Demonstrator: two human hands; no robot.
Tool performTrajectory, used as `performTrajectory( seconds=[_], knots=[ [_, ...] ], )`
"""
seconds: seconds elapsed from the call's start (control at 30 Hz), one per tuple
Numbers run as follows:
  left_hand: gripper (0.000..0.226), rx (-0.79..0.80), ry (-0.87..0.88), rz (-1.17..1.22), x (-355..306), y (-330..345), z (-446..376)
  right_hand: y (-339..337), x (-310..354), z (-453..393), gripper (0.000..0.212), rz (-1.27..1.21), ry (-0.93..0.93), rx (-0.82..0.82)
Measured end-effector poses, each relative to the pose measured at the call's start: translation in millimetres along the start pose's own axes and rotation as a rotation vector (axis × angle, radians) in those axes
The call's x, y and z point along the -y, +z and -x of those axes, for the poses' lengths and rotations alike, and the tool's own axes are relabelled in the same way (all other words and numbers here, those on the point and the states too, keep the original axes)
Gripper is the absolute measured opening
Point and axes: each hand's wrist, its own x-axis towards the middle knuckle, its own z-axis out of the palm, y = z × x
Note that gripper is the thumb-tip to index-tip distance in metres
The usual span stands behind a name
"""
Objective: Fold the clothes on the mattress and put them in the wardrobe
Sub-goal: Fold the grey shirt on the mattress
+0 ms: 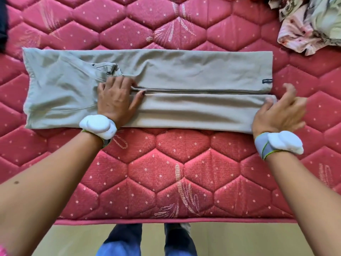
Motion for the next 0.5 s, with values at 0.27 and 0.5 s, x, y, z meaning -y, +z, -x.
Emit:
performTrajectory(
  seconds=[0.27,0.5],
  knots=[
    [0.049,-0.206,-0.659,0.200,64.0,-24.1,7.0,34.8,121.0,87.2,0.025,-0.230,-0.787,0.231],
    [0.049,-0.123,-0.764,0.156,151.0,-35.8,30.4,48.0,224.0,146.1,0.022,-0.553,-0.799,0.629]
  ],
)
